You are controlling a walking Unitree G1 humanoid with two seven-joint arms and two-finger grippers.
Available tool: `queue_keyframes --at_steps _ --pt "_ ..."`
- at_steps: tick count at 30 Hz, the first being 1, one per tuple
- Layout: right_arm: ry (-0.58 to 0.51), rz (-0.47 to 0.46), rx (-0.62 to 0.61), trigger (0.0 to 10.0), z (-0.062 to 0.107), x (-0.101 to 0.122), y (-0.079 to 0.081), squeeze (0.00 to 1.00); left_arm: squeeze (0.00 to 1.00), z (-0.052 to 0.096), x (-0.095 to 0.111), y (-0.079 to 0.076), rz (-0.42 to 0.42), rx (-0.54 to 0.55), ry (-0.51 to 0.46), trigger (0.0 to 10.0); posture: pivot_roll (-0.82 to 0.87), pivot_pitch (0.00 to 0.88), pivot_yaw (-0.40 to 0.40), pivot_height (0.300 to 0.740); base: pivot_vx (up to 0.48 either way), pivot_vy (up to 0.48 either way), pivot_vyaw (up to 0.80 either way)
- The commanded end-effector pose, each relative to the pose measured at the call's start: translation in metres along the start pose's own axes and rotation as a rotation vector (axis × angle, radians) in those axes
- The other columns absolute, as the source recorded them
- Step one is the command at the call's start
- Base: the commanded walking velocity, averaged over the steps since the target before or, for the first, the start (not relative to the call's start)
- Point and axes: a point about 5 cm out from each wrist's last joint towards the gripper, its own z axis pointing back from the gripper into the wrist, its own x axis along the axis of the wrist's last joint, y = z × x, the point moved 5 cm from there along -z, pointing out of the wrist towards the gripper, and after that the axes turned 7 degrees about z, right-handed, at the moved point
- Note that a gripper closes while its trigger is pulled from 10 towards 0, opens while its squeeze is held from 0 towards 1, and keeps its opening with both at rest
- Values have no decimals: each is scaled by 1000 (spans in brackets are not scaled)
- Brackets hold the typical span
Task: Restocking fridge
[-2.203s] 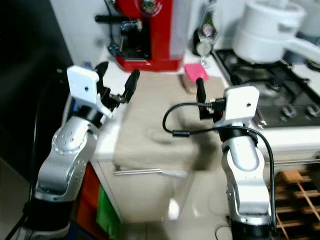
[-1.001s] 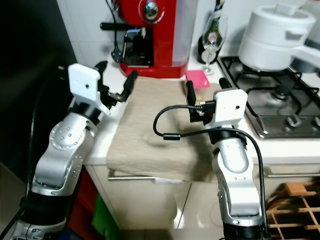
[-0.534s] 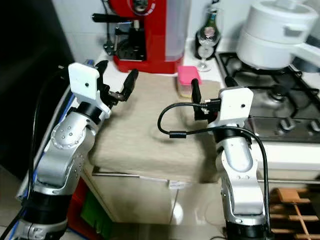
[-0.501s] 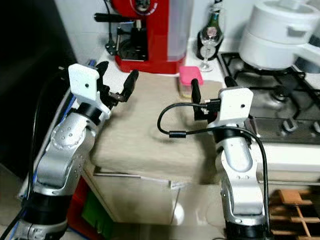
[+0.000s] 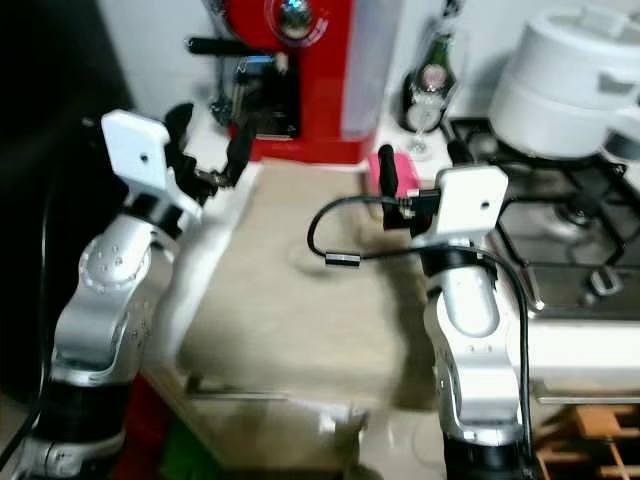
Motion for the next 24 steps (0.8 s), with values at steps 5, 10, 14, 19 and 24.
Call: queue_keyframes --at_steps 5,10,14,19,24 --pt "57 -7 -17 10000 6 -12 1 0 0 1 8 9 -2 13 -16 10000 -125 0 27 740 0 0 0" --pt "184 -54 -117 10000 7 -36 -16 0 0 1 6 8 1 7 -8 10000 -124 0 33 740 0 0 0" --pt "215 -75 -143 10000 9 -39 -23 0 0 5 8 10 -2 -4 5 10000 -111 0 52 740 0 0 0" --pt "241 -99 -97 10000 8 -39 -12 0 0 8 10 13 -14 -10 21 10000 -97 3 57 740 0 0 0" --pt "252 -88 -58 10000 9 -35 -3 0 0 12 11 15 -23 1 29 10000 -92 27 50 740 0 0 0"
